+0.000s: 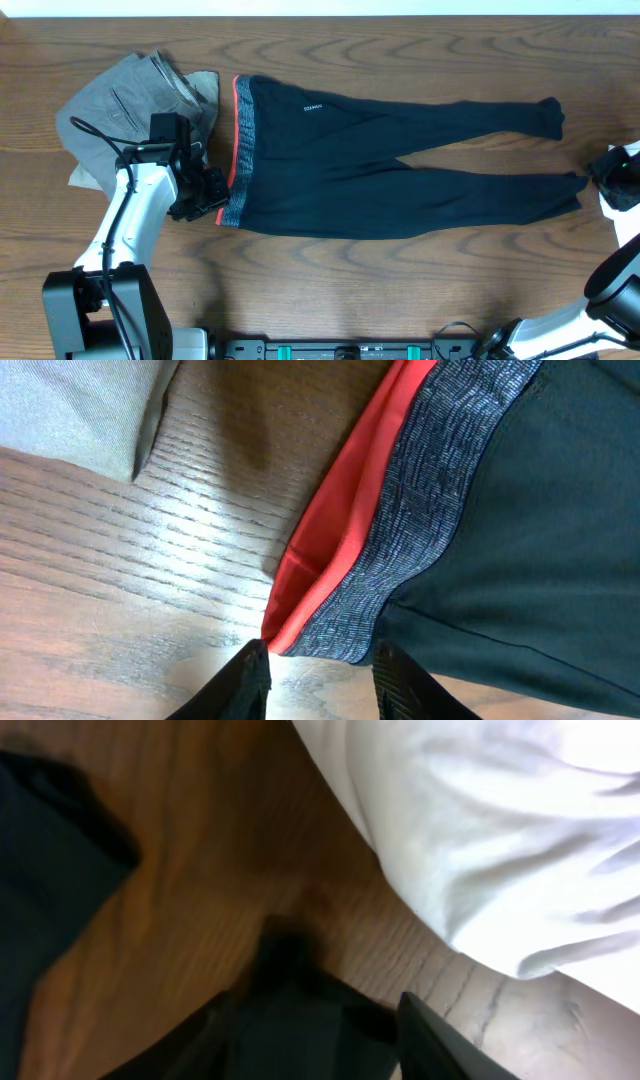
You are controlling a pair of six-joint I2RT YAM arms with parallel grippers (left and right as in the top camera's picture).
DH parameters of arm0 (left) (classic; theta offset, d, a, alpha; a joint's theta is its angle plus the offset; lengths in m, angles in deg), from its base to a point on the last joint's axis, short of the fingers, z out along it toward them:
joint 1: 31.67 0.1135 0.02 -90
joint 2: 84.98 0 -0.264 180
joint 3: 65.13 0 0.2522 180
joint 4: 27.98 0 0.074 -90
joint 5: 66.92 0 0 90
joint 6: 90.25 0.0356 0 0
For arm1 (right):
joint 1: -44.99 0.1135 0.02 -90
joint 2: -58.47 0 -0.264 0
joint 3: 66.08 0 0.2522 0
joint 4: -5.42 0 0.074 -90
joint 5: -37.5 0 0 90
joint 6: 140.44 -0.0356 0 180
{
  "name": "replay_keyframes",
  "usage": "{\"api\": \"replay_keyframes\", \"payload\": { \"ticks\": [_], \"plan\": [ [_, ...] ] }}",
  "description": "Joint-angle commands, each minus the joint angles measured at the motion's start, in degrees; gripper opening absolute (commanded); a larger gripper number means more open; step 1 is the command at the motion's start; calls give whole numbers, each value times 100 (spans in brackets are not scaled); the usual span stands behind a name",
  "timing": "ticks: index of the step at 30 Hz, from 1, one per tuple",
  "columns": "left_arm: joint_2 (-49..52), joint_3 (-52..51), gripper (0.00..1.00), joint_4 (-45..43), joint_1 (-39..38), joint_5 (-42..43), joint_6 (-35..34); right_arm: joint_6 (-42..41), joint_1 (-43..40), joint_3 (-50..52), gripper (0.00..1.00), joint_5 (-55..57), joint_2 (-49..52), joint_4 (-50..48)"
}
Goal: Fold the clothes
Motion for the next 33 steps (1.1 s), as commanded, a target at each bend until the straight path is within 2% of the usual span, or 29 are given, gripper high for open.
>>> {"api": "replay_keyframes", "payload": {
  "ticks": [1,4,5,6,7,10,13,18,22,23,26,28,31,33],
  "plan": [
    [-31,94,37,-9,24,-48,48,44,35,372,52,-485,142,-439],
    [-31,94,40,-24,24,-46,48,13,52,632,49,-940,142,-1143],
    [-31,94,40,-28,24,-46,48,-28,52,645,36,-1025,142,-1222],
    [-31,94,40,-28,24,-46,48,-55,52,643,18,-1078,138,-1257],
    [-31,94,40,-28,24,-46,48,-103,48,634,11,-1137,107,-1252],
    [-31,94,40,-26,24,-46,28,-205,-2,568,2,-1550,-74,-1115],
    [-31,94,41,-28,24,-44,26,-404,-35,452,1,-1762,-503,-601],
    [-31,94,41,-33,24,-44,24,-686,28,411,3,-1073,-1141,-63],
    [-31,94,41,-33,24,-44,22,-684,295,424,7,-496,-1147,-240],
    [-31,94,41,-33,24,-44,-4,-684,369,428,12,-413,-1091,-350],
    [-31,94,41,-28,24,17,-59,-682,564,431,43,-90,-835,-660],
    [-31,94,41,-28,24,129,-61,-682,575,431,54,57,-649,-756],
    [-31,94,41,-31,24,127,-59,-584,411,431,55,229,-487,-647],
    [-31,94,41,-33,24,125,-59,-374,260,431,51,249,-452,-546]
  ]
}}
